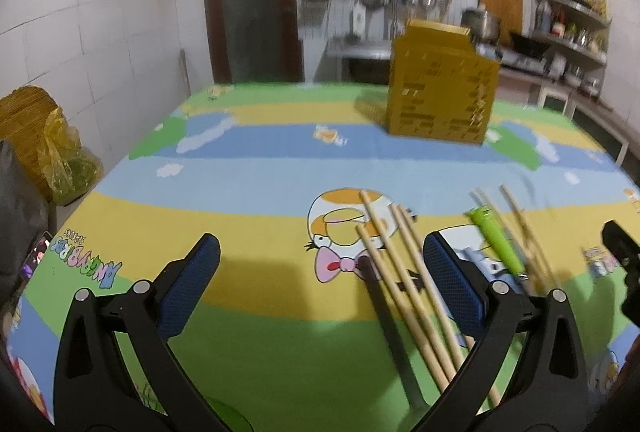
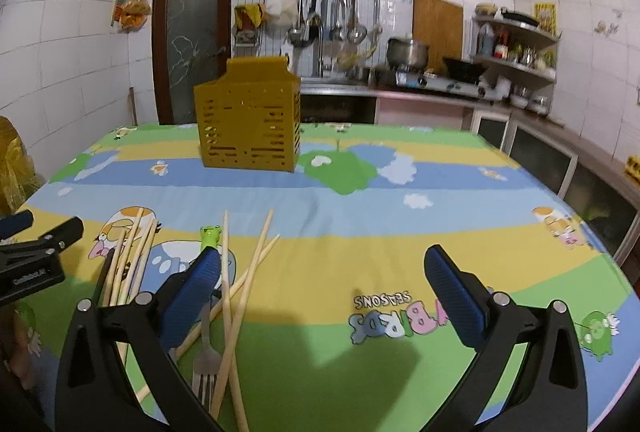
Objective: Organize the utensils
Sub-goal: 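Grasp a wooden chopstick with the left gripper while the right gripper grasps another chopstick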
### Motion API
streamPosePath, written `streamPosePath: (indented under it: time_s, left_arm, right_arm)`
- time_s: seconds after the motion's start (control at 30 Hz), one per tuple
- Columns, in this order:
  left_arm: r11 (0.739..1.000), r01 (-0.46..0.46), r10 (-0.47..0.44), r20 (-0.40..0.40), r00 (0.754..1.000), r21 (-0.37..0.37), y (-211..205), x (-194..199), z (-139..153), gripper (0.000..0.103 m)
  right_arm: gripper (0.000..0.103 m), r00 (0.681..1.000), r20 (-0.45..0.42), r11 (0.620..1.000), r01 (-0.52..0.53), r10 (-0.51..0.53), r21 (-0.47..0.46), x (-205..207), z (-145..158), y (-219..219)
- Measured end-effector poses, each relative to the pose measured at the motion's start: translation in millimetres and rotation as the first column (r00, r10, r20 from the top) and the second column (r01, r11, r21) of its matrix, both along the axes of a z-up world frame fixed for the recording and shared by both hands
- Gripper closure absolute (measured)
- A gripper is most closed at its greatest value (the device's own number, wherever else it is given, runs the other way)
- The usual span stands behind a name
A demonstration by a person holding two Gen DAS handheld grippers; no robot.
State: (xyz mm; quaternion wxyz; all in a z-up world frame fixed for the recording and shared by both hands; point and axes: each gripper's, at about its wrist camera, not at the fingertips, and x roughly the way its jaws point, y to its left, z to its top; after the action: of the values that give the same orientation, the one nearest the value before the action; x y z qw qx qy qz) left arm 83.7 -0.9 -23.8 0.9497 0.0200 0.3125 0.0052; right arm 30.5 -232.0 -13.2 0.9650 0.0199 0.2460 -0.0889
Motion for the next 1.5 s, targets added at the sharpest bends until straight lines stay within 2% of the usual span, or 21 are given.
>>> streamPosePath:
  time_s: [0.1, 0.27, 0.4, 0.6, 0.77, 0.83, 1.0, 1.17, 1.5]
  left_arm:
    - [1.0, 0.008, -0.009, -0.09, 0.996, -0.005, 2, 24, -4, 0.005]
    - [1.0, 0.019, -0.019, -0.162, 0.987, 0.001, 1, 50, -8, 0.005]
    - [1.0, 0.028, -0.03, -0.215, 0.976, -0.012, -5, 70, -13, 0.005]
    - [1.0, 0.016, -0.016, -0.259, 0.966, -0.003, -11, 97, -23, 0.005]
    - [1.0, -0.022, 0.019, -0.309, 0.951, -0.004, -9, 111, -38, 0.005]
    - [1.0, -0.022, 0.021, -0.331, 0.944, -0.001, -9, 114, -44, 0.004]
    - [1.0, -0.014, 0.015, -0.307, 0.952, 0.005, -10, 112, -45, 0.004]
    - [1.0, -0.012, 0.005, -0.307, 0.952, -0.021, -8, 112, -45, 0.004]
    - [1.0, -0.012, 0.004, -0.305, 0.952, -0.023, -6, 113, -46, 0.004]
  right_arm:
    - [0.004, 0.999, -0.052, 1.0, -0.007, 0.007, 0.001, 21, 1, -4]
    - [0.004, 0.985, -0.165, 0.999, -0.049, 0.048, -0.007, 58, -6, -3]
    - [0.004, 0.96, -0.268, 0.997, -0.072, 0.079, 0.035, 87, -22, -2]
    - [0.004, 0.952, -0.292, 0.995, -0.083, 0.094, 0.05, 111, -27, 0]
    - [0.004, 0.94, -0.335, 0.998, -0.061, 0.068, 0.034, 132, -40, -1]
    - [0.004, 0.925, -0.375, 0.998, -0.046, 0.058, 0.042, 139, -45, -3]
    - [0.004, 0.913, -0.402, 0.994, -0.038, 0.075, 0.099, 144, -51, -10]
    - [0.003, 0.912, -0.401, 0.993, -0.038, 0.079, 0.107, 144, -51, -11]
    - [0.003, 0.91, -0.403, 0.992, -0.054, 0.095, 0.112, 149, -52, -13]
